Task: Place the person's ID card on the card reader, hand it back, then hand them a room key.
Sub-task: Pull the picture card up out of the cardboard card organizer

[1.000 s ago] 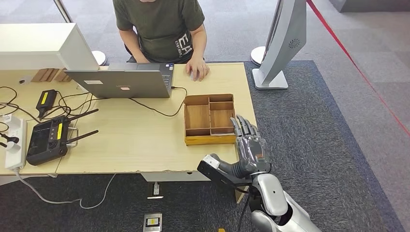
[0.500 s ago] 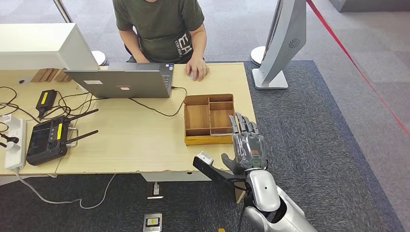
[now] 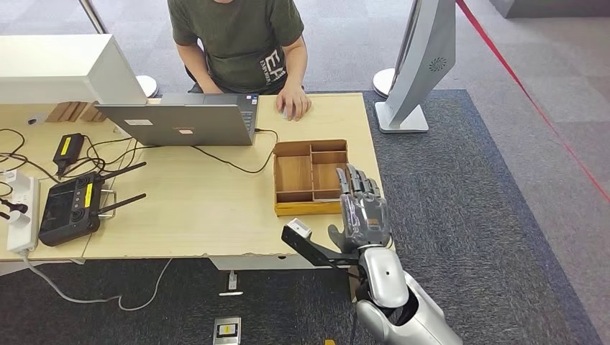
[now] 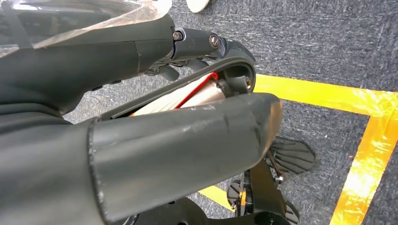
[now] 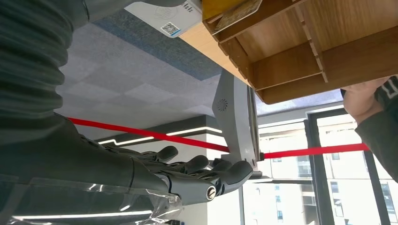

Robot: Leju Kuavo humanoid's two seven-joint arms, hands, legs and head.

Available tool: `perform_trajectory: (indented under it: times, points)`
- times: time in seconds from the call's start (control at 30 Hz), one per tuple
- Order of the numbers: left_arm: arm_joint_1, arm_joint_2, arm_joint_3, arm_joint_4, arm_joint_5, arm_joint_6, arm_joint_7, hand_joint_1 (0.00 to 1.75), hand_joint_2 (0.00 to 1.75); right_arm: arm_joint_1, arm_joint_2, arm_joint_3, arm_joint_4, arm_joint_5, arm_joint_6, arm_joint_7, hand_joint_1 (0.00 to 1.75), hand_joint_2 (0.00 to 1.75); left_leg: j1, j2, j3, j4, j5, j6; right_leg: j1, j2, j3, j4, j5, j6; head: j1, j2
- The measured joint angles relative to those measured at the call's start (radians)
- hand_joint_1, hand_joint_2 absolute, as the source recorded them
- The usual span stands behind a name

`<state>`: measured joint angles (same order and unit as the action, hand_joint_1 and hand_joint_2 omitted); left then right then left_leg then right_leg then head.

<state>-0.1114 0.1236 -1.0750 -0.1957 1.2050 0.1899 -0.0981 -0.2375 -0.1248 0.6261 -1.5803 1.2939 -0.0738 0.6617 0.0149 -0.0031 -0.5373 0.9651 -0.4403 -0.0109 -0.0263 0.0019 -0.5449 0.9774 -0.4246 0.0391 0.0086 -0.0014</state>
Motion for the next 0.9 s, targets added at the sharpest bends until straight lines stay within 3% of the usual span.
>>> perform_trajectory:
  times: [0.37,0.9]
  points:
    - [-0.001,0.000,0.000,0.000,-0.002,0.006,0.002,0.00,0.00,-0.070,0.057,0.001,0.145,0.034,-0.031,-0.040,0.00,1.75,0.000,0.000,0.000,0.000,0.000,0.000,0.000,0.000,0.000,0.000,0.000,0.000,0.000,0.000]
    - [0.000,0.000,0.000,0.000,-0.007,0.002,0.001,0.00,0.00,-0.132,0.083,0.008,0.277,0.099,-0.024,-0.031,0.00,1.75,0.000,0.000,0.000,0.000,0.000,0.000,0.000,0.000,0.000,0.000,0.000,0.000,0.000,0.000]
